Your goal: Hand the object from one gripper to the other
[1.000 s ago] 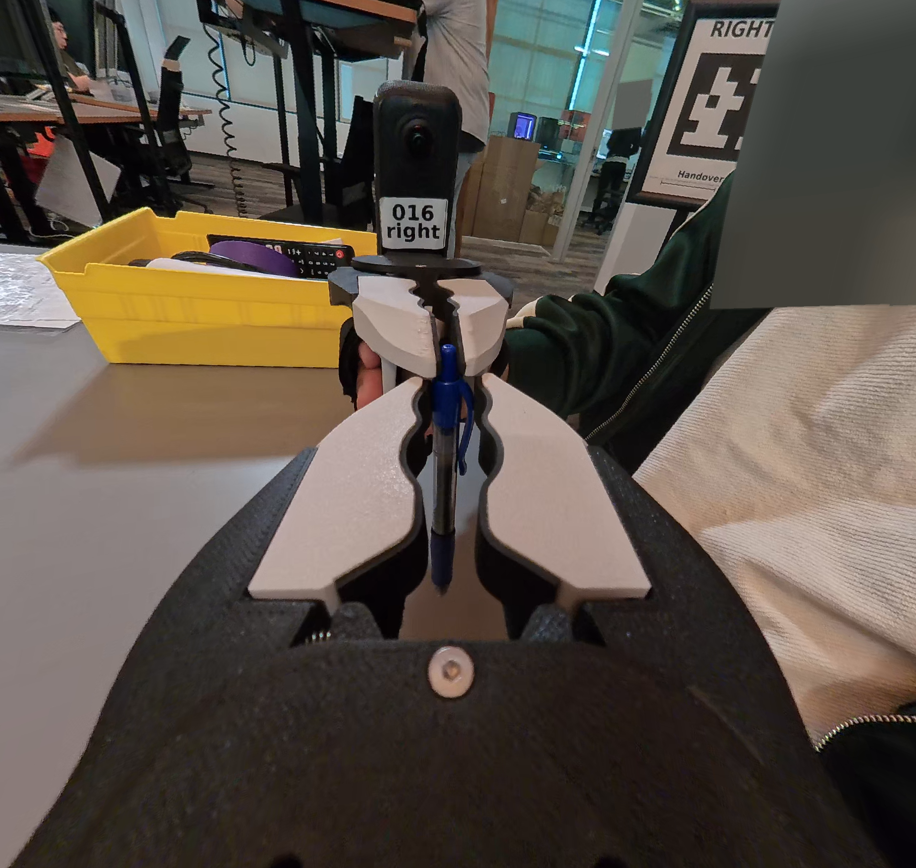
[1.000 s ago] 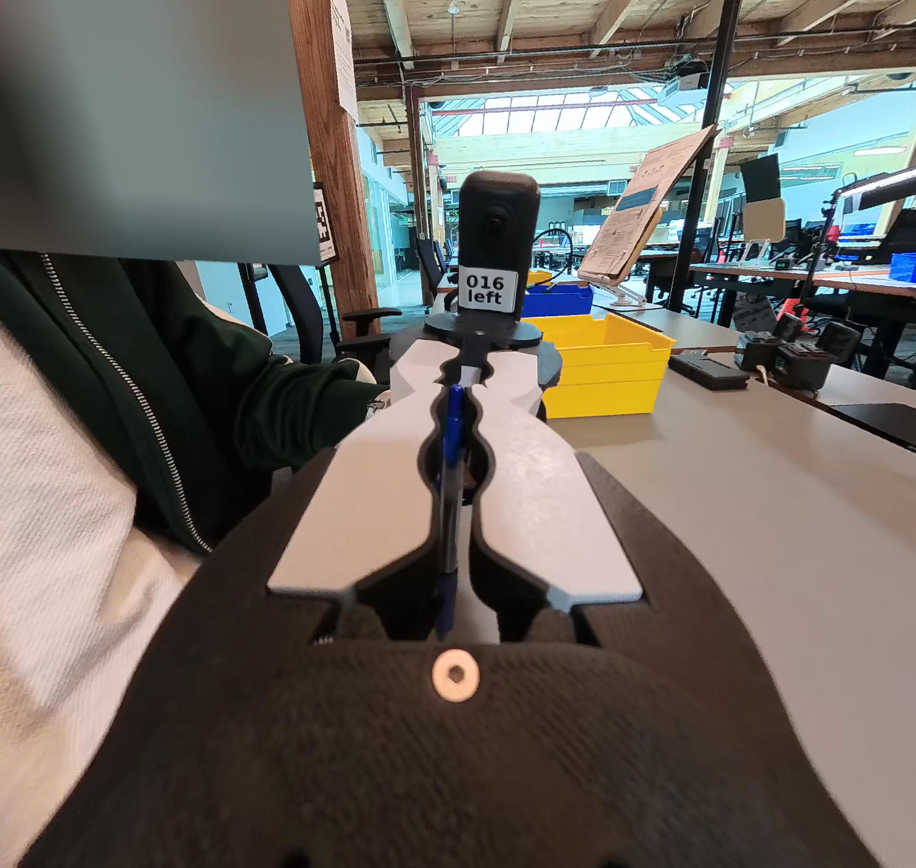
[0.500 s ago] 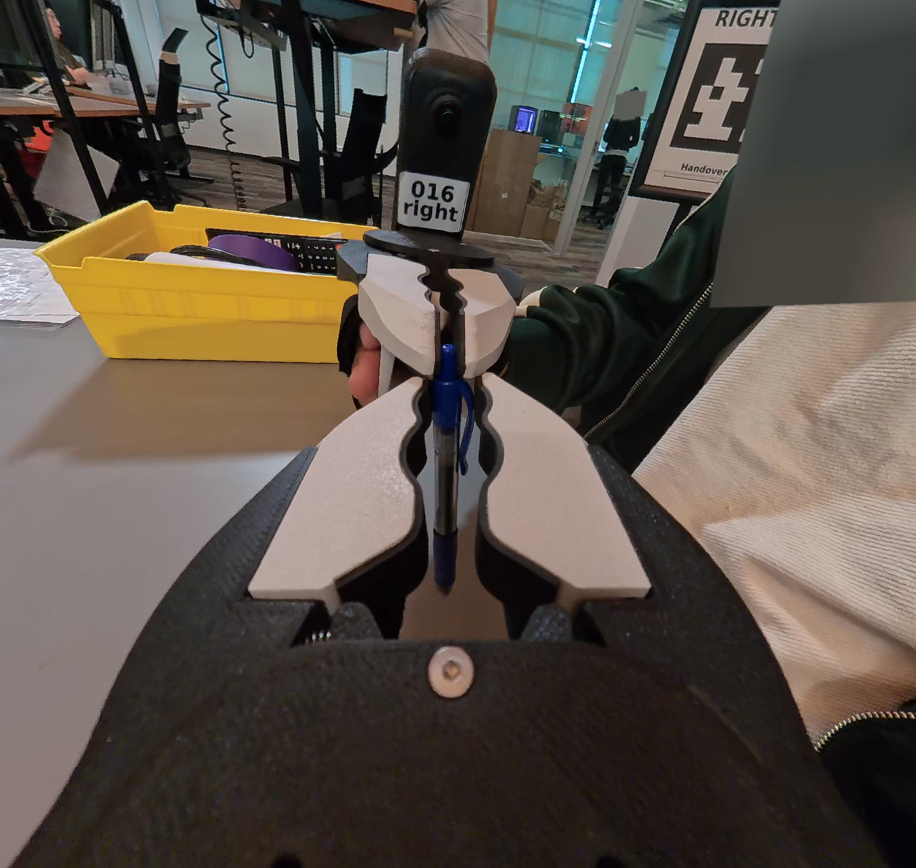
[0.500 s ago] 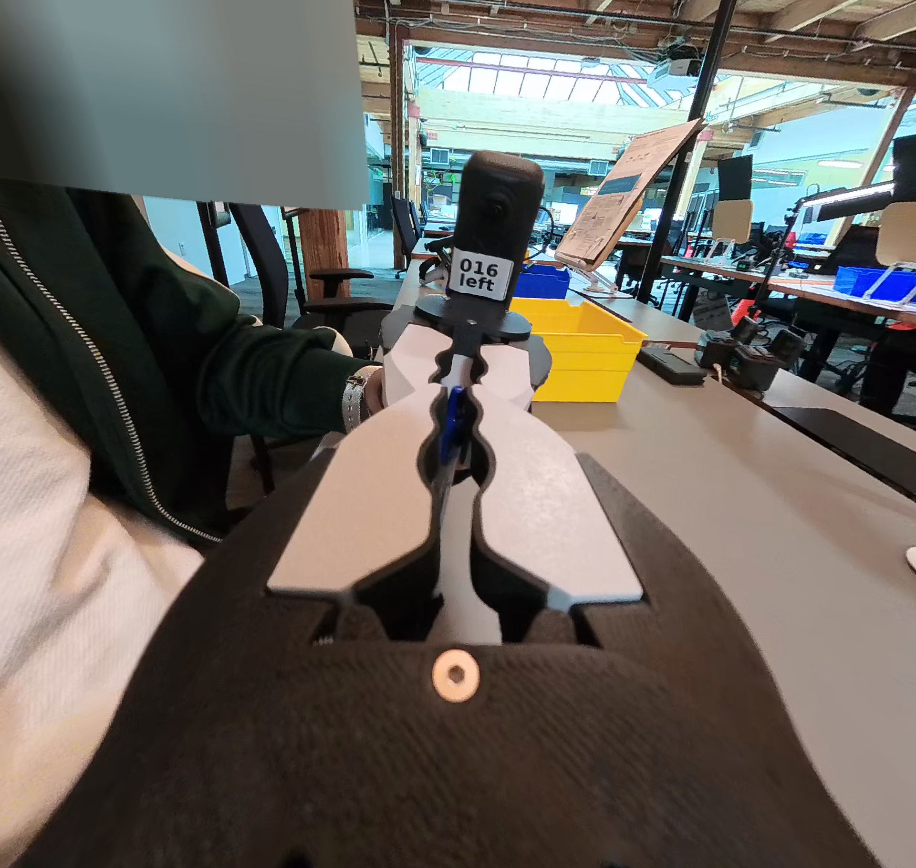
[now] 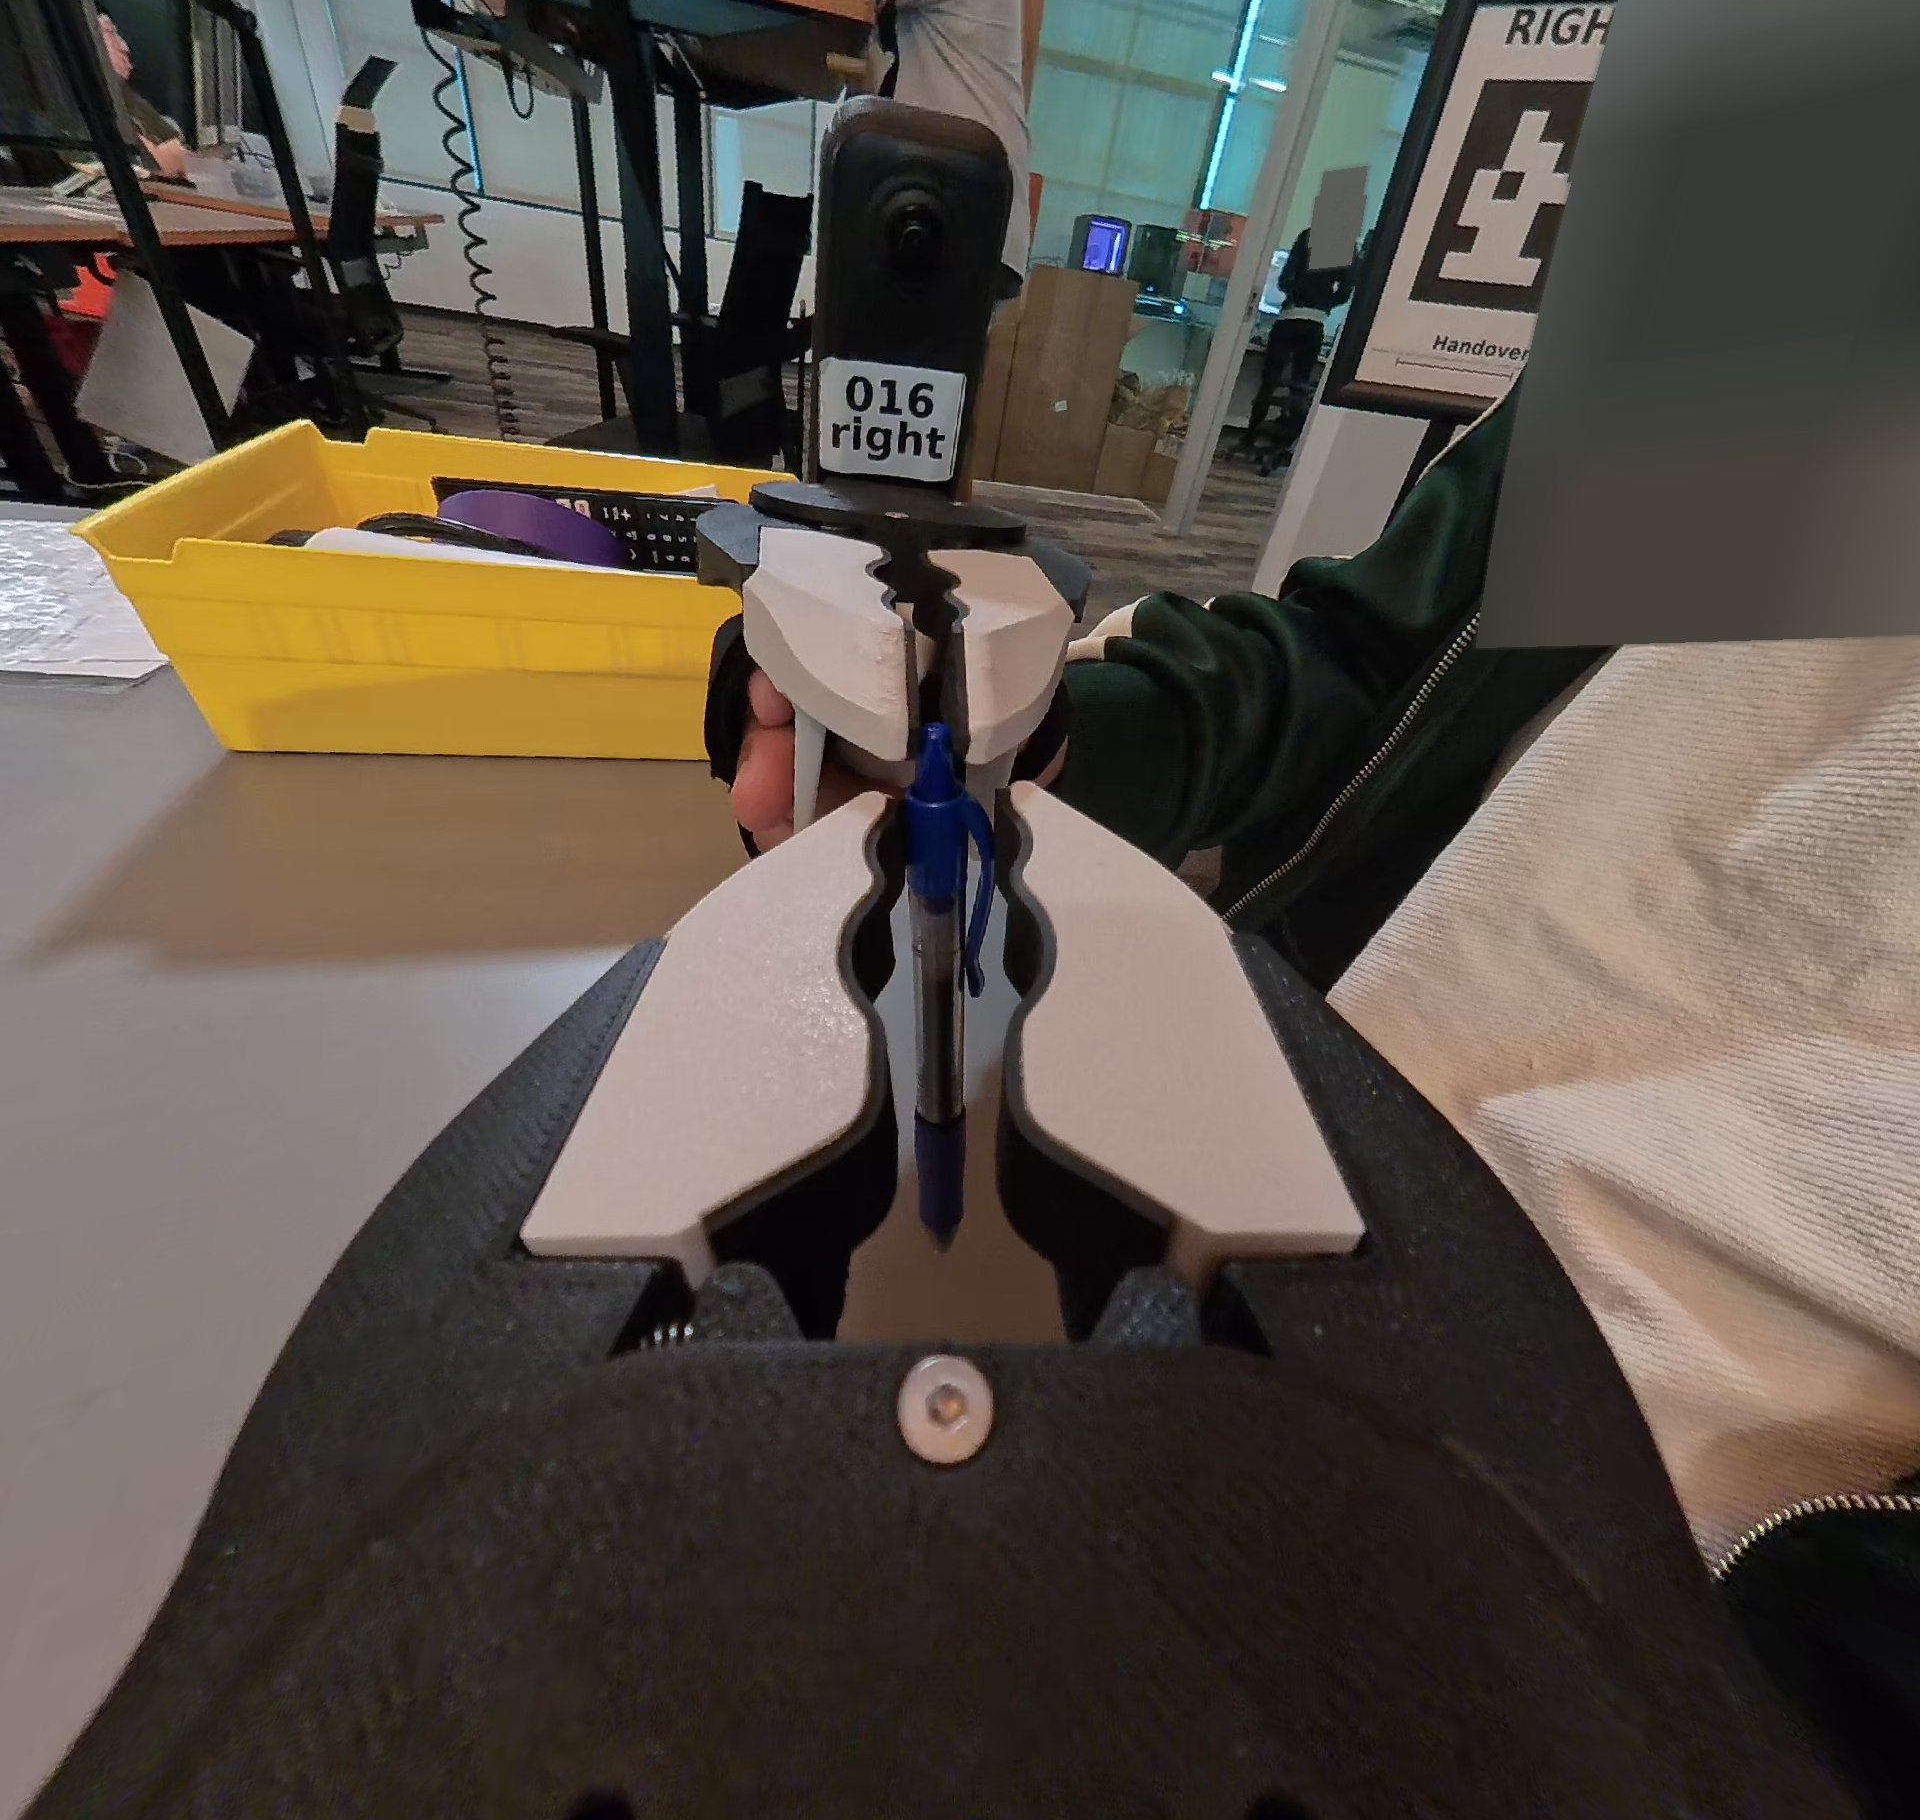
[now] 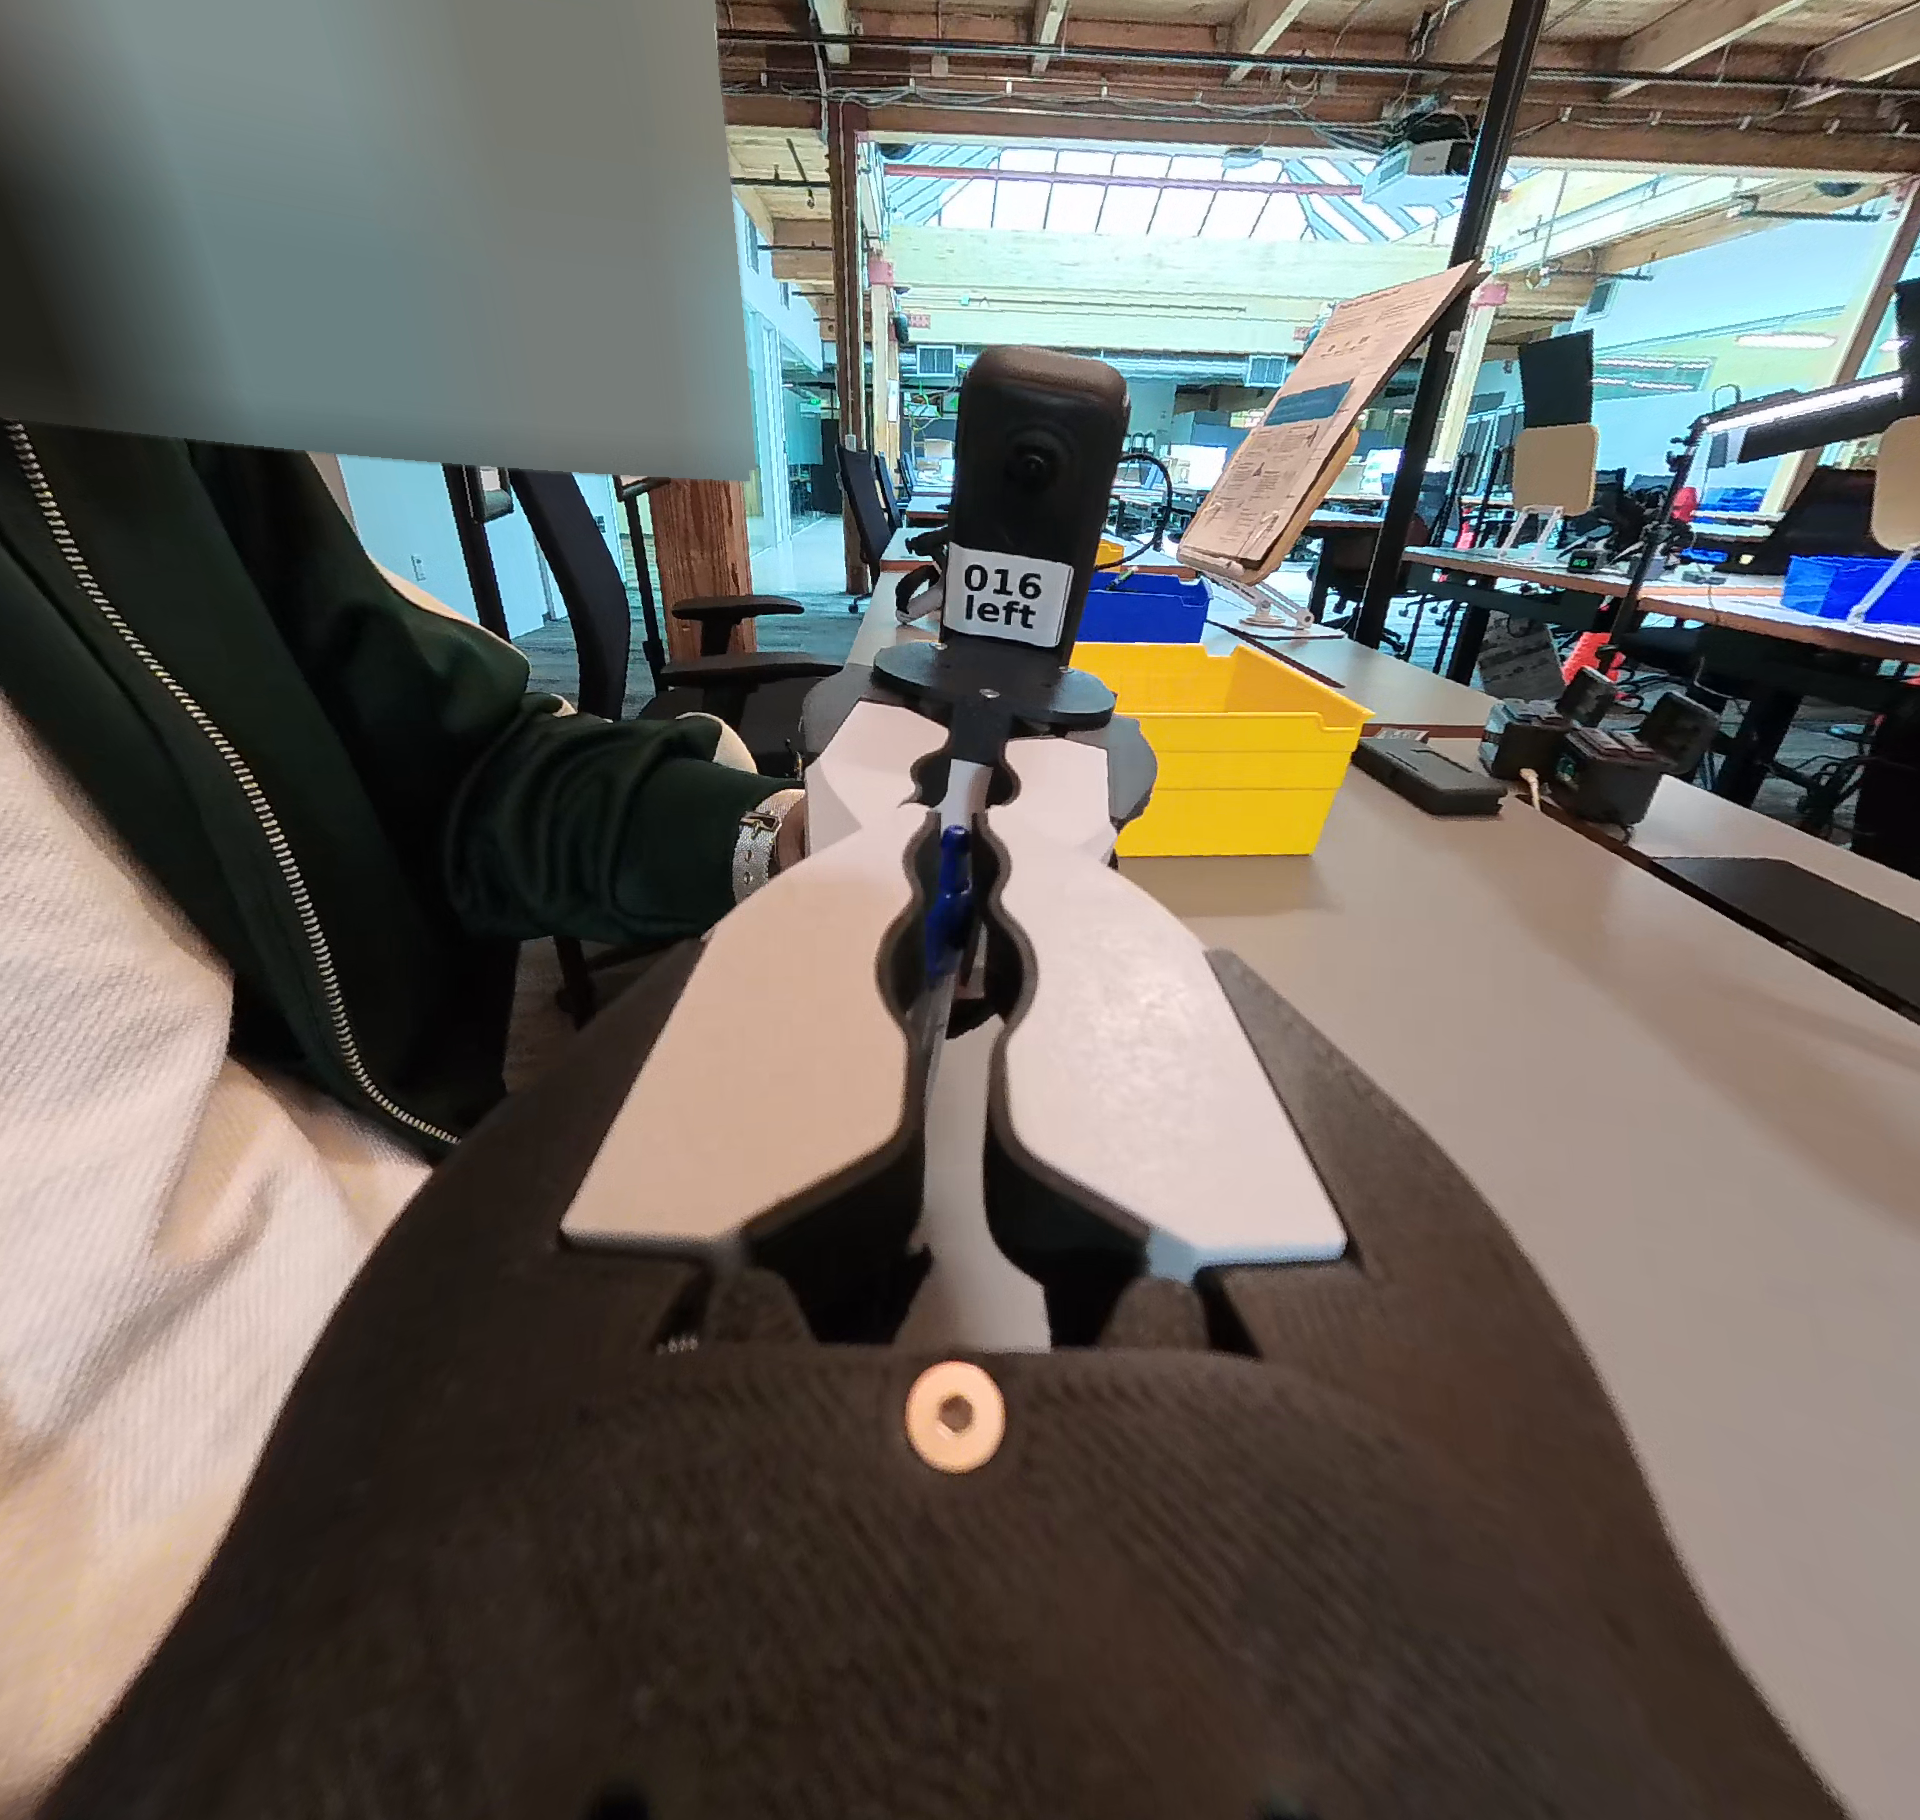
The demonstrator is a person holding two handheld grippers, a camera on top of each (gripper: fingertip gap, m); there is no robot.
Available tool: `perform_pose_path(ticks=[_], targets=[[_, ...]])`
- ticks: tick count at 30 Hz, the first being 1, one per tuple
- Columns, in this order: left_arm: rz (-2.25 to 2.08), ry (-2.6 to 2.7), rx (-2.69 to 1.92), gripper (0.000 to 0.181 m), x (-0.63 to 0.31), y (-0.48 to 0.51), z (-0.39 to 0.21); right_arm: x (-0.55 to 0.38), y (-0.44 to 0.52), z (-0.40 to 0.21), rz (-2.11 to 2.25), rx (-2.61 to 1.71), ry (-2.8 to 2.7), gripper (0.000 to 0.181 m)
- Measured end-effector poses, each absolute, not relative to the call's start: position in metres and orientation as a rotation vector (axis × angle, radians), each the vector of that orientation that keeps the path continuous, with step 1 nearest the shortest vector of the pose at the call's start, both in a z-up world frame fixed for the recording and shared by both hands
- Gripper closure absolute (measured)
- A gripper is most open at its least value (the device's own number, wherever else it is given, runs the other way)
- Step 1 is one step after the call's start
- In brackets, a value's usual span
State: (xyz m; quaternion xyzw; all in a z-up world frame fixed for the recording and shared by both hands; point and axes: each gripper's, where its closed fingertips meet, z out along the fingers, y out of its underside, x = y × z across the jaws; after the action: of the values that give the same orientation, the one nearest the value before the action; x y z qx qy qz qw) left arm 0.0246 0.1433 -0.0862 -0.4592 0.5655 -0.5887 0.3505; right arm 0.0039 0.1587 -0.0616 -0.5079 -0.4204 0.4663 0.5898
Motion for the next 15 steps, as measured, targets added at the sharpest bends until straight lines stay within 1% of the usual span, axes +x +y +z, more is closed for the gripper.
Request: perform_pose_path(ticks=[13, 15], targets=[[-1.521, 1.461, -1.189, 0.164, 0.0244, 0.1435, -0.0848, 0.0046, 0.1608, -0.0622, 1.089, -1.188, -0.963, 0.17], [-1.519, 1.46, -1.191, 0.164, 0.0245, 0.144, -0.0851, 0.0049, 0.1608, -0.0619, 1.092, -1.186, -0.963, 0.172]])
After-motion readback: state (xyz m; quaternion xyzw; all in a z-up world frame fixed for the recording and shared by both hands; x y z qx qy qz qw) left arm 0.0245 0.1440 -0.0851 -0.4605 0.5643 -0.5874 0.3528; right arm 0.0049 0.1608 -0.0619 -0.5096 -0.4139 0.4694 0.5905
